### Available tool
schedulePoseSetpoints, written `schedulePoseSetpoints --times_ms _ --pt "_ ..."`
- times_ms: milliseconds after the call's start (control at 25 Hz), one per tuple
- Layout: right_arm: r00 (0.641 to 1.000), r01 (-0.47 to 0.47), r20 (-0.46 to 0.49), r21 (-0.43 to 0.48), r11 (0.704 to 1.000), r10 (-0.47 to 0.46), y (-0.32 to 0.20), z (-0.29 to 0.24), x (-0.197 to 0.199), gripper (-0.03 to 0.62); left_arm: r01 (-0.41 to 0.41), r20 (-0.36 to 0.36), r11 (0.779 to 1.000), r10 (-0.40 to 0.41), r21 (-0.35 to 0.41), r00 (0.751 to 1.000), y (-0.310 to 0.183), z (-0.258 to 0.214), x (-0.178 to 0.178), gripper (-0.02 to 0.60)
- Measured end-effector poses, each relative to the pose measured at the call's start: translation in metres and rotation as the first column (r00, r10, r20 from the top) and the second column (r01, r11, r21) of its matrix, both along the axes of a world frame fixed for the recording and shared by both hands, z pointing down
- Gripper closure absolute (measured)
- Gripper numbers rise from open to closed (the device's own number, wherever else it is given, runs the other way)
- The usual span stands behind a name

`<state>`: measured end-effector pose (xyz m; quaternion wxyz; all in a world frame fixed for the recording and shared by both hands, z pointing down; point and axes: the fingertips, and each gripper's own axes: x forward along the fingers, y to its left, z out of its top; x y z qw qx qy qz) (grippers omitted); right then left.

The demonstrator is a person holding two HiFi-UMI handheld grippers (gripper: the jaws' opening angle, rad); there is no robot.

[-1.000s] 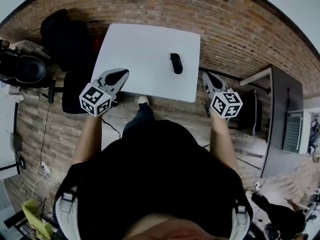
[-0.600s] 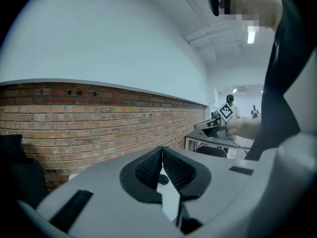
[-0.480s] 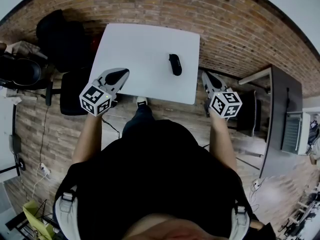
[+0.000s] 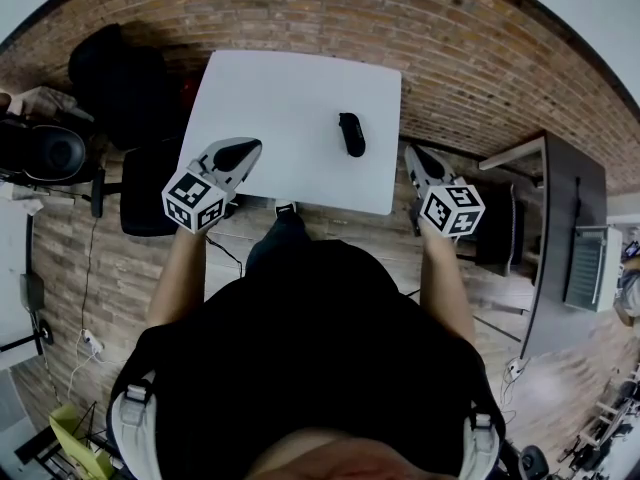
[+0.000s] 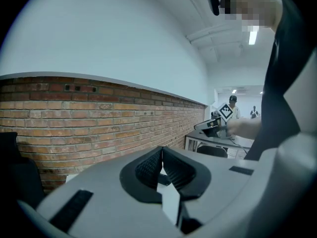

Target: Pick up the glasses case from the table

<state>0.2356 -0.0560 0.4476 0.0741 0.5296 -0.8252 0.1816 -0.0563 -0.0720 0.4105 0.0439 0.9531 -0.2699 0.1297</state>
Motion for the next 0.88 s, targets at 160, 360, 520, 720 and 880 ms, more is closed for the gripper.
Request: schedulePoseSetpoints --times_ms 160,360,520,720,880 --pt "1.000 -0.006 0.002 -0.007 1.000 0.006 -0.010 0.001 0.000 0.579 -0.005 0.004 1.000 0.005 -0.008 1.000 -0.012 -0.001 -0.001 0.572" --pt "1.000 -0.019 0.010 -0.014 1.000 0.020 -0.027 0.000 0.000 0.579 -0.018 0.013 1.000 0.018 -0.013 1.000 -0.032 -0.004 0.000 0.572" --pt "1.000 -0.028 0.011 -0.014 0.999 0.028 -0.042 -0.004 -0.003 0.579 -0.035 0.017 0.999 0.035 -0.014 0.999 -0.049 -0.009 0.001 0.572" --pt "0.999 -0.042 0.008 -0.010 0.999 0.042 -0.060 -0.009 -0.006 0.579 -0.059 0.023 0.998 0.060 -0.009 0.998 -0.070 -0.013 0.002 0.572" --pt "0.999 -0.052 0.008 -0.009 0.999 0.052 -0.075 -0.011 -0.005 0.579 -0.070 0.024 0.998 0.070 -0.005 0.997 -0.086 -0.016 0.002 0.572"
